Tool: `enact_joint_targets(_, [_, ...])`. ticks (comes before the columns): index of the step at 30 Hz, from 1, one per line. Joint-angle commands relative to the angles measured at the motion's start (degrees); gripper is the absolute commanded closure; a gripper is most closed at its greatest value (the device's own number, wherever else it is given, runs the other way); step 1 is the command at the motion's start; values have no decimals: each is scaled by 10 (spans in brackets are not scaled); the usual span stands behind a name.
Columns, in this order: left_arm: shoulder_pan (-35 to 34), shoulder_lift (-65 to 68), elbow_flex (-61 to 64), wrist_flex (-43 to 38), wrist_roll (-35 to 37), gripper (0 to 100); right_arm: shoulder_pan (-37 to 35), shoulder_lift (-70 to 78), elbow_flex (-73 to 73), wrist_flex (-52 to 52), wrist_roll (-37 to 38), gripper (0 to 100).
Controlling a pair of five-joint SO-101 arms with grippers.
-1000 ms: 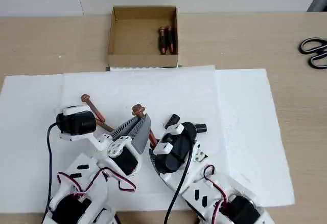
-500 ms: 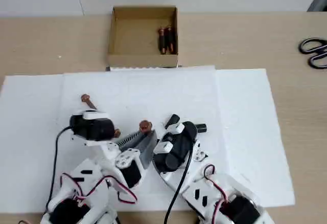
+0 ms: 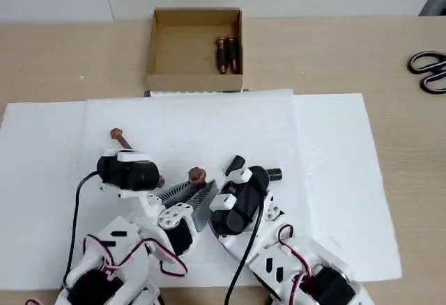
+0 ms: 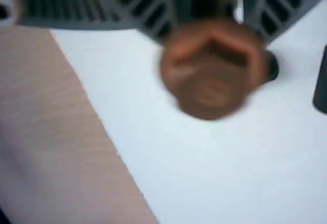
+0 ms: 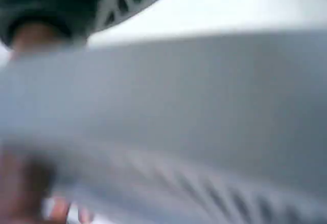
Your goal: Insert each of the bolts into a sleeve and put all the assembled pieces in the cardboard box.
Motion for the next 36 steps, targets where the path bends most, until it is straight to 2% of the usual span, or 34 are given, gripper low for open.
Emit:
enact_joint_targets(1, [3,-2,-12,5,-17,745,0,-5,-9,-16,7,995])
enact_joint_targets(3, [0,-2,-12,5,-27,716,0,-5,-9,-15,7,995])
enact_joint_targets(14, [-4,-2,-51,5,-73,717,0,-5,-6,-13,7,995])
enact_joint_targets(21, [-116,-3,-73,4,-137,724,16,-4,-4,-13,6,995])
enact_joint_targets(23, [-156,-4,-73,5,-154,773,44,-4,-4,-13,8,995])
enact_joint_targets(27, [-215,-4,-71,5,-206,979,111,-5,-4,-13,8,995])
enact_joint_targets(28, [-225,-4,-69,6,-217,1000,123,-5,-4,-13,8,995])
enact_joint_targets(32, [-253,-4,-25,29,-262,995,155,-2,-4,6,4,995])
enact_joint_targets(36, [-292,-4,15,55,-270,993,216,-5,0,9,-19,995])
